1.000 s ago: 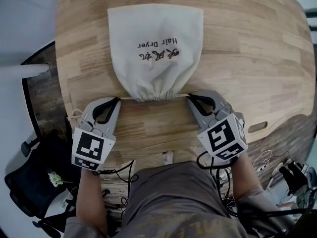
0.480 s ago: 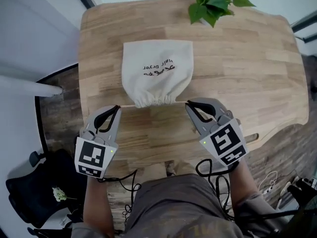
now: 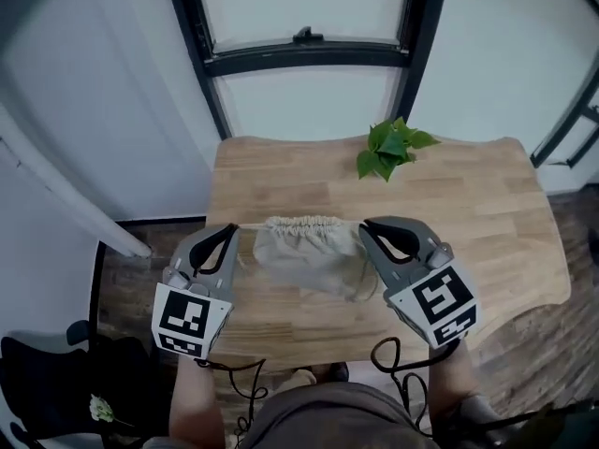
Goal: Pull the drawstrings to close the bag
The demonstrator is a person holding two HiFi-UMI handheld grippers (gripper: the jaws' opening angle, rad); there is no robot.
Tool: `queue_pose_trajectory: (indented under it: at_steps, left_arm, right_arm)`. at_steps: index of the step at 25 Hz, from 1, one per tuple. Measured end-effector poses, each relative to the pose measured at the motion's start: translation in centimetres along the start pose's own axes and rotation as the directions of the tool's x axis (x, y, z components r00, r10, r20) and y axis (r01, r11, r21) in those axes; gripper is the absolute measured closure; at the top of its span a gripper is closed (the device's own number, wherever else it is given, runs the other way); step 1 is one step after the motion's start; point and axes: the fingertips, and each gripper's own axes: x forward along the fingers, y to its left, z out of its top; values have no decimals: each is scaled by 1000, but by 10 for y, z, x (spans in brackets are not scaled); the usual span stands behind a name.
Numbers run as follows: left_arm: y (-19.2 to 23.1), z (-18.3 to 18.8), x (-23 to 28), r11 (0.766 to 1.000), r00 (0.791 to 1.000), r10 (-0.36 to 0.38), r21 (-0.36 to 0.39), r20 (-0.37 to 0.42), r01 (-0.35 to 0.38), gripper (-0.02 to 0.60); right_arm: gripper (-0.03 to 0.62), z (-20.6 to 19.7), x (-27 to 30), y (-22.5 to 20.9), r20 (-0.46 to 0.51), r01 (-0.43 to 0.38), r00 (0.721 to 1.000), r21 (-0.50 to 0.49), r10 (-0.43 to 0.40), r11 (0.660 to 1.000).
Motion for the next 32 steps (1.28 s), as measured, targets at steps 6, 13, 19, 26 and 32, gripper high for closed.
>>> queue_pose_trajectory:
  at_steps: [6,13,19,26,32]
  left_arm:
    - [13,45,-23,997,993,62,35,100,-66,577]
    - [14,60,-32,995,986,75,53,147,-84,577]
    - [12,64,-34,995,986,75,47,149,-83,577]
    - [10,71,-41,995,983,79,45,165,-88,577]
    - [10,71,-41,996,985,73,38,159,-80,575]
  right_arm:
    - [559,51,-24,-5,91,69,994,-78,-62,995]
    - [559,62,-34,-6,125,120,986,-102,-107,987]
    - [559,66,-39,-6,154,131,981,-90,-116,987]
    - [559,70,-45,-2,185,132,976,-83,-115,988]
    - [559,73,-47,-1,190,138,974,-81,-120,987]
